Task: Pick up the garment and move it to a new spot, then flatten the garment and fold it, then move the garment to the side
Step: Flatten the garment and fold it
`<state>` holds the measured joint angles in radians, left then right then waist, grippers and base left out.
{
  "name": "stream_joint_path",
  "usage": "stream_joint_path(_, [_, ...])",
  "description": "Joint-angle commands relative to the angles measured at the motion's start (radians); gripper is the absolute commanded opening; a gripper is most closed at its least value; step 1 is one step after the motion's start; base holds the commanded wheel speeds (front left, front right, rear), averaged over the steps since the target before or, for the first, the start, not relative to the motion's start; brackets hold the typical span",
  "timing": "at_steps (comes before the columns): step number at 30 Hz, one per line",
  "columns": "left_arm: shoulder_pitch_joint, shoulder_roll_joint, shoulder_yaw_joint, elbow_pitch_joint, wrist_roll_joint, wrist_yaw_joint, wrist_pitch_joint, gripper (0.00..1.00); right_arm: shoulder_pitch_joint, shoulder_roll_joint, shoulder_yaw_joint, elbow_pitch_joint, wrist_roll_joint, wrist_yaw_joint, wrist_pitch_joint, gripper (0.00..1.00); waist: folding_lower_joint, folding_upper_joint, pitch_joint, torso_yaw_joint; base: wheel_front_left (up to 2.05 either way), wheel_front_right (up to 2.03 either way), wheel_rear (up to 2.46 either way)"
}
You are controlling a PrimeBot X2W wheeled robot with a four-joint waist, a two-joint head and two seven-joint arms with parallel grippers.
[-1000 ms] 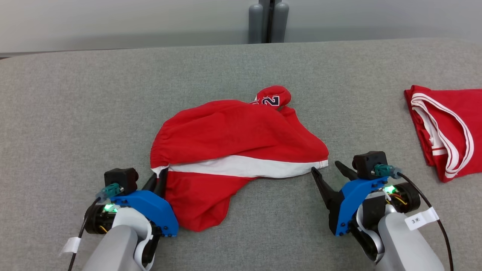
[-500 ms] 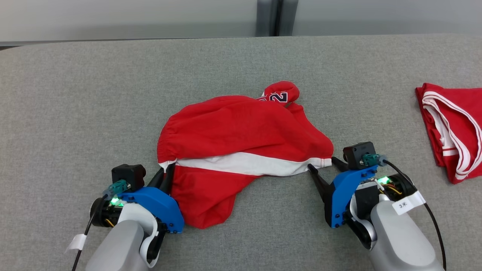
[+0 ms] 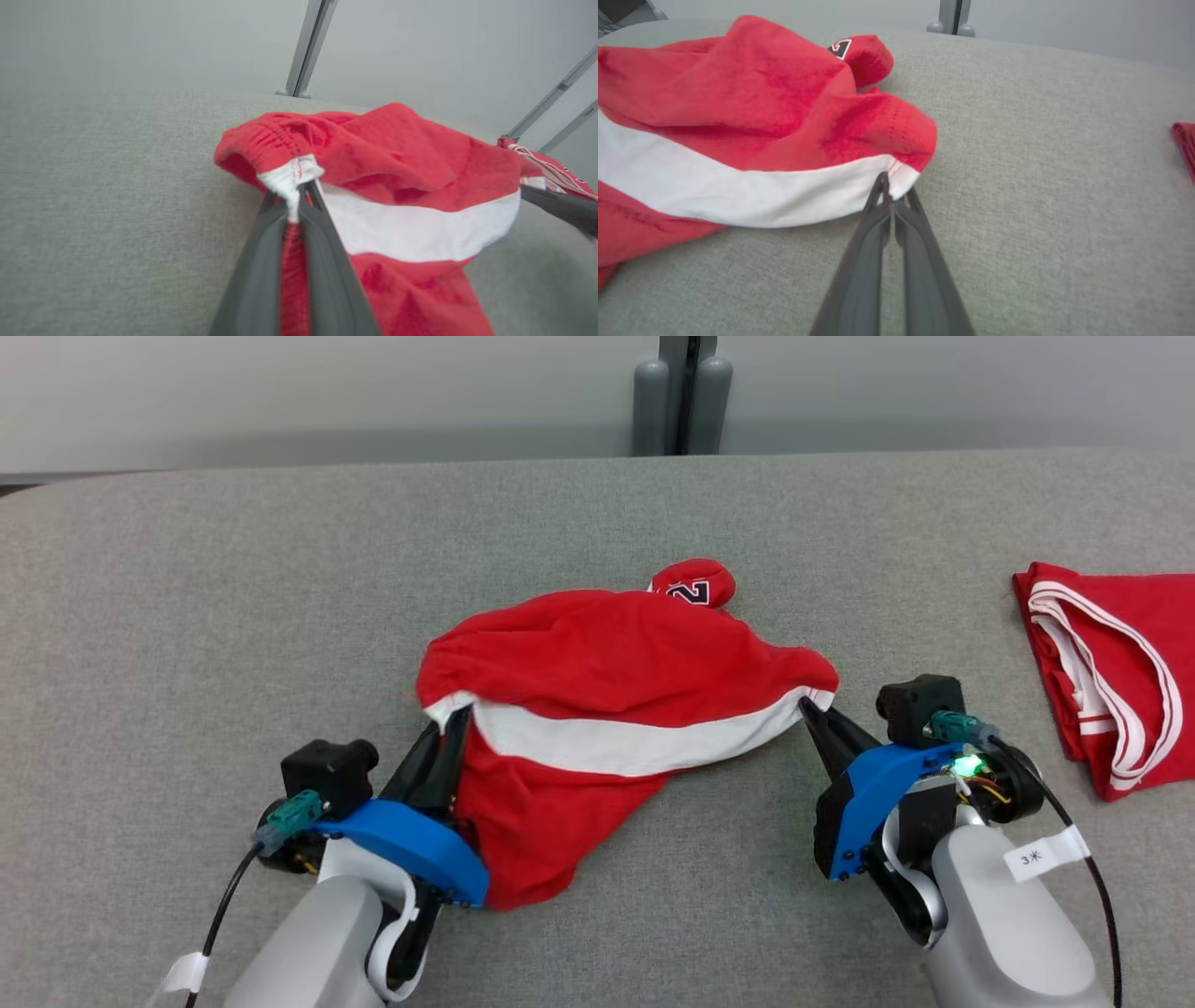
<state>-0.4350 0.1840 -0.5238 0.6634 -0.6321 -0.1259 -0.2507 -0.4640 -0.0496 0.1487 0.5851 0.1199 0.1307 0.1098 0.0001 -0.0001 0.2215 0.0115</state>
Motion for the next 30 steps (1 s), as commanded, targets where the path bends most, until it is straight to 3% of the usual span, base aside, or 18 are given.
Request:
stream_joint_path(1, [0.016, 0.007, -0.009, -0.101, -0.032, -0.007, -0.012, 0.0, 0.034, -0.013, -0.017, -0.049, 0.009, 0.0, -0.008, 0.0, -0.0001, 0.0001, -0.02, -0.01, 0.0, 0.0, 0.0])
stream_joint_path(6, [0.094, 0.058, 0.038, -0.41, -0.081, -0.004, -0.014, 0.0, 0.101, -0.036, -0.08, -0.279, 0.019, 0.0, 0.019, 0.0, -0.0001, 0.0001, -0.049, -0.027, 0.0, 0.0, 0.0])
stream_joint_path(7, [0.094, 0.058, 0.038, -0.41, -0.081, -0.004, -0.014, 0.0, 0.101, -0.036, -0.08, -0.279, 0.019, 0.0, 0.019, 0.0, -0.0001, 0.0001, -0.049, -0.027, 0.0, 0.0, 0.0])
stream_joint_path(9, [0.121, 0.103, 0.045, -0.577, -0.147, -0.004, -0.014, 0.0, 0.141, -0.06, -0.117, -0.46, 0.026, 0.0, 0.071, 0.0, -0.0001, 0.0001, -0.053, -0.036, 0.0, 0.0, 0.0])
stream_joint_path(13, [0.073, 0.177, 0.028, -0.705, -0.25, -0.004, 0.004, 0.0, 0.117, -0.097, -0.129, -0.683, 0.05, 0.0, 0.171, 0.0, -0.0001, 0.0001, -0.032, -0.053, 0.0, 0.0, 0.0])
stream_joint_path(16, [0.006, 0.229, 0.025, -0.756, -0.313, -0.004, 0.056, 0.0, 0.051, -0.146, -0.129, -0.763, 0.076, 0.0, 0.236, 0.0, -0.0001, 0.0001, 0.001, -0.068, 0.0, 0.0, 0.0])
stream_joint_path(20, [-0.146, 0.266, 0.071, -0.733, -0.348, 0.001, 0.113, 0.0, -0.099, -0.192, -0.115, -0.726, 0.116, 0.0, 0.279, 0.0, -0.0001, 0.0001, 0.081, -0.09, 0.0, 0.0, 0.0])
stream_joint_path(24, [-0.284, 0.26, 0.094, -0.682, -0.343, 0.012, 0.146, 0.0, -0.238, -0.21, -0.093, -0.632, 0.163, 0.0, 0.286, 0.0, -0.0001, 0.0001, 0.158, -0.107, 0.0, 0.0, 0.0])
stream_joint_path(30, [-0.552, 0.276, 0.113, -0.569, -0.294, 0.006, 0.175, 0.0, -0.555, -0.194, -0.043, -0.405, 0.199, 0.0, 0.157, 0.0, -0.0001, 0.0001, 0.281, -0.16, 0.0, 0.0, 0.0])
